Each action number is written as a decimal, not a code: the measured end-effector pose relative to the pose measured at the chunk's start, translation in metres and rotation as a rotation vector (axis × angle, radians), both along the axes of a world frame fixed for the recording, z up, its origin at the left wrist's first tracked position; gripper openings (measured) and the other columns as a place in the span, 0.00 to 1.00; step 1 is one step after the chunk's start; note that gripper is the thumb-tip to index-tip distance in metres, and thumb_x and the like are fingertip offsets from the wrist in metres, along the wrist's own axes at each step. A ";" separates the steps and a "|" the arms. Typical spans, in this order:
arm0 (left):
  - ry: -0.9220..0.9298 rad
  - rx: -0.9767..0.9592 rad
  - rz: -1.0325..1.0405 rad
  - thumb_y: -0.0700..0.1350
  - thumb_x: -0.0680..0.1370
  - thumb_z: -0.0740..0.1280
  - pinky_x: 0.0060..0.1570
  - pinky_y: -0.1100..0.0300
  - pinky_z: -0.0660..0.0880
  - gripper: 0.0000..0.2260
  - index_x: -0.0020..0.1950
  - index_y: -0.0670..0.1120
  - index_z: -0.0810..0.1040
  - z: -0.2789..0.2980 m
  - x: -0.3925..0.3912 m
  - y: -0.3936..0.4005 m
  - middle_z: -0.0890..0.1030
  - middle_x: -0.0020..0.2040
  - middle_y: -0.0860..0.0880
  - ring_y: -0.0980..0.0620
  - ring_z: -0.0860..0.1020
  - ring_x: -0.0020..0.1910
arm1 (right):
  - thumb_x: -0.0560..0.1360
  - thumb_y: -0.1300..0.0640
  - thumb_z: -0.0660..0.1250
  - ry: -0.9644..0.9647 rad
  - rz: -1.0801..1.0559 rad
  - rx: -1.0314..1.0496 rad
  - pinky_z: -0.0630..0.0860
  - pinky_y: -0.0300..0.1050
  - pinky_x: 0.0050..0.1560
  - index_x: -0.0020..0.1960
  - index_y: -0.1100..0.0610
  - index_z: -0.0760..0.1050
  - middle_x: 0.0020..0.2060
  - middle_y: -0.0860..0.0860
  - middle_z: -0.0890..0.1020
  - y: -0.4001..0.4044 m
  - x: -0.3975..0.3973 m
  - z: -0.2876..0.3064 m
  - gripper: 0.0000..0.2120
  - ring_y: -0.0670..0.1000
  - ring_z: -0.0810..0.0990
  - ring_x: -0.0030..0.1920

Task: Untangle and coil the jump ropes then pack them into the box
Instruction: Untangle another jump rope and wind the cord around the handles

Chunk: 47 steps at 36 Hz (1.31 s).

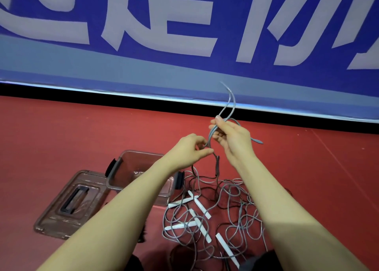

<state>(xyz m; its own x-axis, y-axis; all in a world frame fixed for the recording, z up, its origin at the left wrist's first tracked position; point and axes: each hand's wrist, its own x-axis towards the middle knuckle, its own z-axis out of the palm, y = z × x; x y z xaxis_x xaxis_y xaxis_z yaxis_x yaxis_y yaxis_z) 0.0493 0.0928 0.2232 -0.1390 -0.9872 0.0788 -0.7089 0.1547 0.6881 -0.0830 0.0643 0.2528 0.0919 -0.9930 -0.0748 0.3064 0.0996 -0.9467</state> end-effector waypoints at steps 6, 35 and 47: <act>0.095 -0.111 0.048 0.44 0.78 0.67 0.37 0.62 0.71 0.07 0.41 0.42 0.78 0.006 -0.006 -0.002 0.78 0.36 0.50 0.54 0.77 0.32 | 0.78 0.62 0.63 -0.199 0.024 0.000 0.76 0.36 0.37 0.45 0.64 0.78 0.36 0.55 0.81 -0.005 -0.005 0.003 0.07 0.47 0.78 0.34; 0.008 0.107 0.123 0.39 0.76 0.62 0.50 0.57 0.72 0.12 0.57 0.38 0.77 0.015 -0.003 -0.008 0.80 0.54 0.41 0.43 0.78 0.51 | 0.76 0.61 0.68 0.200 -0.030 -0.119 0.75 0.32 0.36 0.39 0.59 0.80 0.34 0.50 0.82 -0.007 -0.001 -0.009 0.07 0.41 0.76 0.29; 0.186 -0.081 0.042 0.47 0.76 0.70 0.41 0.63 0.70 0.07 0.50 0.45 0.82 0.002 -0.005 -0.009 0.80 0.46 0.49 0.60 0.72 0.34 | 0.76 0.63 0.66 -0.264 -0.079 0.088 0.76 0.34 0.35 0.43 0.65 0.77 0.34 0.52 0.83 -0.007 -0.009 0.004 0.05 0.45 0.78 0.31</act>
